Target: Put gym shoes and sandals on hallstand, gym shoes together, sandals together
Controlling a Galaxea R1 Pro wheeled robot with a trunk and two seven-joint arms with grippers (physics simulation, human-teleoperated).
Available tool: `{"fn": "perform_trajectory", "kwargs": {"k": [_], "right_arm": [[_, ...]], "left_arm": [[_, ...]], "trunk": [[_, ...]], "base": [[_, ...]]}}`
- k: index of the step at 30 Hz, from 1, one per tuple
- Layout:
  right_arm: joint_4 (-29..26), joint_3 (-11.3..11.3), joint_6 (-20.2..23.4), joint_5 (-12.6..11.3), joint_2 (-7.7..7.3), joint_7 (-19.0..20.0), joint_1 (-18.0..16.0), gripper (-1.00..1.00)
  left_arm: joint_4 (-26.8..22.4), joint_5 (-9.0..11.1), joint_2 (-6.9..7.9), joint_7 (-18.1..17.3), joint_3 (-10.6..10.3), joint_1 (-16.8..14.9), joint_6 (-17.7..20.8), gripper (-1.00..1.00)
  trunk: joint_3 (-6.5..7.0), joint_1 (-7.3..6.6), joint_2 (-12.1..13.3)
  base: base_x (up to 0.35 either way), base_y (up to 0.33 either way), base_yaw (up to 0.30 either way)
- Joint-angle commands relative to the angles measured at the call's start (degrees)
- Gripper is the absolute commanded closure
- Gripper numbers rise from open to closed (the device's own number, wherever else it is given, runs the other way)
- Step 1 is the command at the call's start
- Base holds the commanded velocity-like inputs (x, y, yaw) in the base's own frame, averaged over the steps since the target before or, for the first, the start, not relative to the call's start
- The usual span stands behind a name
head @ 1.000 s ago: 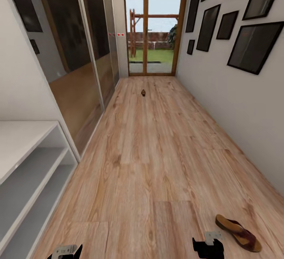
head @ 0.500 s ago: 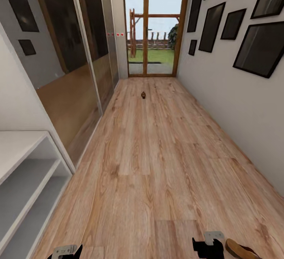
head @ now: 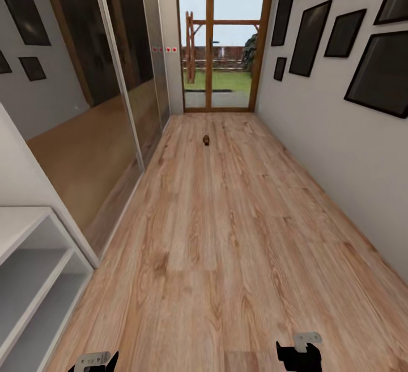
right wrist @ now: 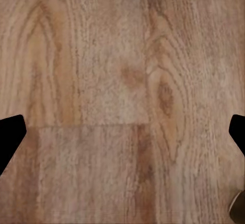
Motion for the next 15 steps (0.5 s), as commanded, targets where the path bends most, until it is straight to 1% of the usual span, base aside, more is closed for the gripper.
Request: {"fn": "perform_trajectory", "kwargs": {"k": [1,15], "right_arm": [[0.1,-0.5,-0.2,0.6,0.01,-0.2,0.0,-1.0],[0.1,-0.5,-0.2,0.6,0.01,-0.2,0.0,-1.0]], "left_arm": [[0.1,0.4,-0.01,-0.6,0.3,0.0,0.0,-1.0],[0.0,0.4,-0.02,-0.6,0.3,0.0,0.0,-1.0]], "trunk": [[-0.05,0.02,0.0],[-0.05,0.02,0.0]], "base": [[0.339,0.0,0.0],[0.339,0.0,0.0]]}}
